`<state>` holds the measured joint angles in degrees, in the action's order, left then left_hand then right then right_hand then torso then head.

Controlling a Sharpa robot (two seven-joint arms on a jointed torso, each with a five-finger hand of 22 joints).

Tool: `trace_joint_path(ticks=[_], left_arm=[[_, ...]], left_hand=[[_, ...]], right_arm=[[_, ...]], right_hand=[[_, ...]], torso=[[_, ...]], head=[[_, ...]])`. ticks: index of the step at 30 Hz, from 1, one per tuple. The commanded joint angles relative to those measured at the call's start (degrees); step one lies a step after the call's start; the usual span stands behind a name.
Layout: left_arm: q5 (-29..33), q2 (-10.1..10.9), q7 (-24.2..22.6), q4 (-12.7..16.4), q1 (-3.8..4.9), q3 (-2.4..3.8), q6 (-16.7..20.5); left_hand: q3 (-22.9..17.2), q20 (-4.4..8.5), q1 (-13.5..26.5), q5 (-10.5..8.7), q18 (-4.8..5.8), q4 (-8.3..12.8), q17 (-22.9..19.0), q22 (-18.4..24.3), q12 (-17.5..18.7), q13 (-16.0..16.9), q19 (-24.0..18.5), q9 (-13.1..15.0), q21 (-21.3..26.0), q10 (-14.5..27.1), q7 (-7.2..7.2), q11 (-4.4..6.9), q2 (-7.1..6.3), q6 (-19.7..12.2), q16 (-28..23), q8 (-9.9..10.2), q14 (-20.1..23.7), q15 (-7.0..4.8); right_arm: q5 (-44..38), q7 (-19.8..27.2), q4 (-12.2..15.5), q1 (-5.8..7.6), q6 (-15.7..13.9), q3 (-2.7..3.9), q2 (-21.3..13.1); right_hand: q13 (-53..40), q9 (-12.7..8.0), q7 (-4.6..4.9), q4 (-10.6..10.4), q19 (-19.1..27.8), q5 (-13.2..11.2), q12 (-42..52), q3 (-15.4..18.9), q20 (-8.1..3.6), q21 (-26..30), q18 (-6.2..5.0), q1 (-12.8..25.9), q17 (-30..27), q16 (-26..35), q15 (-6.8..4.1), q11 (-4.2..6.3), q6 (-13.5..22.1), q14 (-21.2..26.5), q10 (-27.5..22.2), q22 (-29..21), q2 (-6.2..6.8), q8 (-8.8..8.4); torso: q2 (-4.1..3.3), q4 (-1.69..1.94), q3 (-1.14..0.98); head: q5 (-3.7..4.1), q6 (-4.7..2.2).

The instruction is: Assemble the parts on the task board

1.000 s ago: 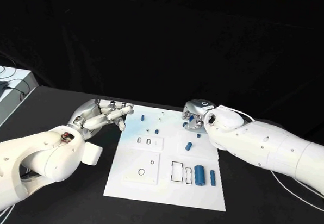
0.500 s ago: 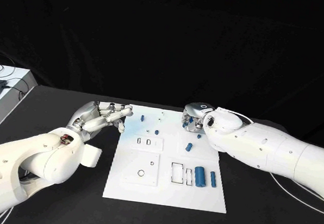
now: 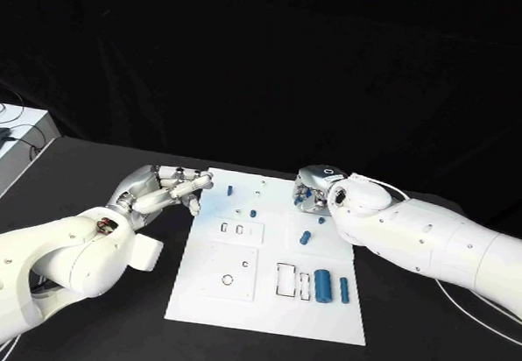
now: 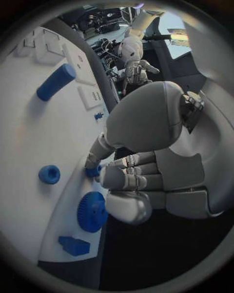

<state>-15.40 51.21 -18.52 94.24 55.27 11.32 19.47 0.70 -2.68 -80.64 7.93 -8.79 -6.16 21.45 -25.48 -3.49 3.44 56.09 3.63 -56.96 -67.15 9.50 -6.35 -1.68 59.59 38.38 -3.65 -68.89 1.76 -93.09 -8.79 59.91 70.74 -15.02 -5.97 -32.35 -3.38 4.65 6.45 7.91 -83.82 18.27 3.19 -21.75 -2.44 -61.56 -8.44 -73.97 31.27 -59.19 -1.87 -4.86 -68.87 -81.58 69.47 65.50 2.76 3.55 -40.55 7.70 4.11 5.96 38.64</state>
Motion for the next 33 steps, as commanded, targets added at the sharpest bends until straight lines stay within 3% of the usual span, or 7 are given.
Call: trace_joint_path(ticks=[1,11,15,22,26,31,33], left_arm=[[-0.3,0.0,0.0,0.0,-0.04,0.05,-0.7],[-0.3,0.1,0.2,-0.2,-0.04,0.05,-0.7],[-0.3,0.2,0.3,-0.3,-0.04,0.05,-0.7],[-0.3,0.3,0.5,0.0,-0.04,0.05,-0.9],[-0.3,0.3,0.5,0.1,-0.04,0.06,-1.0],[-0.3,0.2,0.6,0.3,-0.04,0.06,-1.0],[-0.3,0.2,0.6,0.4,-0.03,0.07,-0.9]], left_hand=[[0.3,0.02,0.3,-0.15,-0.97,0.0,-0.1,0.0,0.1,0.0,-0.4,0.0,0.0,0.5,0.07,0.09,0.04,-0.2,0.2,0.0,0.3,0.19],[0.2,0.05,0.1,-0.16,-0.97,0.1,-0.2,0.2,0.1,0.0,-0.4,0.0,-0.1,0.4,0.02,0.13,0.12,-0.2,0.3,0.0,0.3,0.17],[0.2,0.05,0.1,-0.16,-0.97,0.1,-0.2,0.2,0.1,0.0,-0.4,0.0,-0.1,0.4,0.02,0.13,0.12,-0.2,0.3,0.0,0.3,0.17],[0.2,0.06,0.1,-0.18,-0.95,0.1,-0.3,0.4,0.1,0.0,-0.5,0.0,-0.2,0.5,0.03,0.1,0.1,-0.2,0.4,0.0,0.3,0.18],[0.2,0.05,0.1,-0.16,-0.95,0.1,-0.3,0.5,0.1,0.0,-0.5,0.0,-0.2,0.6,0.0,0.11,0.12,-0.2,0.4,0.0,0.3,0.18],[0.2,0.05,0.1,-0.16,-0.95,0.1,-0.3,0.5,0.1,0.0,-0.5,0.0,-0.2,0.6,0.0,0.11,0.12,-0.2,0.4,0.0,0.3,0.18],[0.2,0.05,0.1,-0.16,-0.95,0.1,-0.3,0.5,0.1,0.0,-0.5,0.0,-0.2,0.6,0.0,0.11,0.12,-0.2,0.4,0.0,0.3,0.18]], right_arm=[[-0.2,0.2,0.9,-0.35,-3.2,-0.18,-0.5],[-1.9,-2.7,4.2,0.03,-11.2,0.71,-0.7],[-2.9,-3.9,3.3,0.2,-13.1,0.92,0.7],[-4.1,-5.1,1.5,0.25,-14.9,1.01,3.4],[-4.7,-5.7,0.4,0.24,-15.8,1.03,4.8],[-4.9,-5.7,-1.4,0.17,-15.8,1.04,6.6],[-4.9,-5.6,-2.0,0.1,-15.8,1.03,7.2]], right_hand=[[-0.2,1.3,-0.03,0.5,-3.8,0.1,0.2,0.0,-0.52,-0.6,-0.13,-0.8,0.2,-0.3,-0.33,1.54,-0.3,0.0,2.0,0.7,-2.04,0.19],[-0.2,2.2,-0.02,1.6,-3.9,-0.2,0.2,-0.1,-0.57,-0.6,0.06,-0.6,0.5,-0.4,-0.35,1.57,-0.4,0.1,2.2,2.6,-2.29,0.16],[-0.1,2.3,-0.08,1.7,-4.0,-0.3,0.2,-0.2,-0.57,-0.5,0.11,-0.5,0.5,-0.4,-0.37,1.59,-0.5,0.0,2.3,3.2,-2.29,0.16],[-0.1,2.4,-0.07,1.8,-3.9,-0.3,0.2,-0.2,-0.58,-0.3,0.07,-0.6,0.5,-0.4,-0.37,1.58,-0.5,0.0,2.2,3.2,-2.25,0.15],[-0.1,2.4,-0.07,1.8,-3.9,-0.3,0.2,-0.2,-0.58,-0.3,0.07,-0.6,0.5,-0.4,-0.37,1.58,-0.5,0.0,2.2,3.3,-2.25,0.15],[-0.1,2.3,-0.05,1.8,-4.0,-0.3,0.2,-0.2,-0.55,0.0,0.08,-0.5,0.4,-0.4,-0.34,1.54,-0.5,0.0,2.1,3.7,-2.18,0.14],[-0.1,2.3,-0.05,1.8,-4.0,-0.3,0.2,-0.2,-0.55,0.0,0.08,-0.5,0.4,-0.4,-0.34,1.54,-0.5,0.0,2.1,3.7,-2.18,0.14]], torso=[[-0.15,0.03,0.1],[-0.36,0.08,0.21],[-0.36,0.21,0.33],[-0.65,0.13,0.32],[-0.62,0.3,0.41],[-0.63,0.43,0.47],[-0.65,0.63,0.56]], head=[[-0.11,-0.13],[-0.04,-0.56],[0.18,-0.64],[0.0,-0.86],[0.33,-0.66],[0.19,-0.66],[0.27,-0.6]])
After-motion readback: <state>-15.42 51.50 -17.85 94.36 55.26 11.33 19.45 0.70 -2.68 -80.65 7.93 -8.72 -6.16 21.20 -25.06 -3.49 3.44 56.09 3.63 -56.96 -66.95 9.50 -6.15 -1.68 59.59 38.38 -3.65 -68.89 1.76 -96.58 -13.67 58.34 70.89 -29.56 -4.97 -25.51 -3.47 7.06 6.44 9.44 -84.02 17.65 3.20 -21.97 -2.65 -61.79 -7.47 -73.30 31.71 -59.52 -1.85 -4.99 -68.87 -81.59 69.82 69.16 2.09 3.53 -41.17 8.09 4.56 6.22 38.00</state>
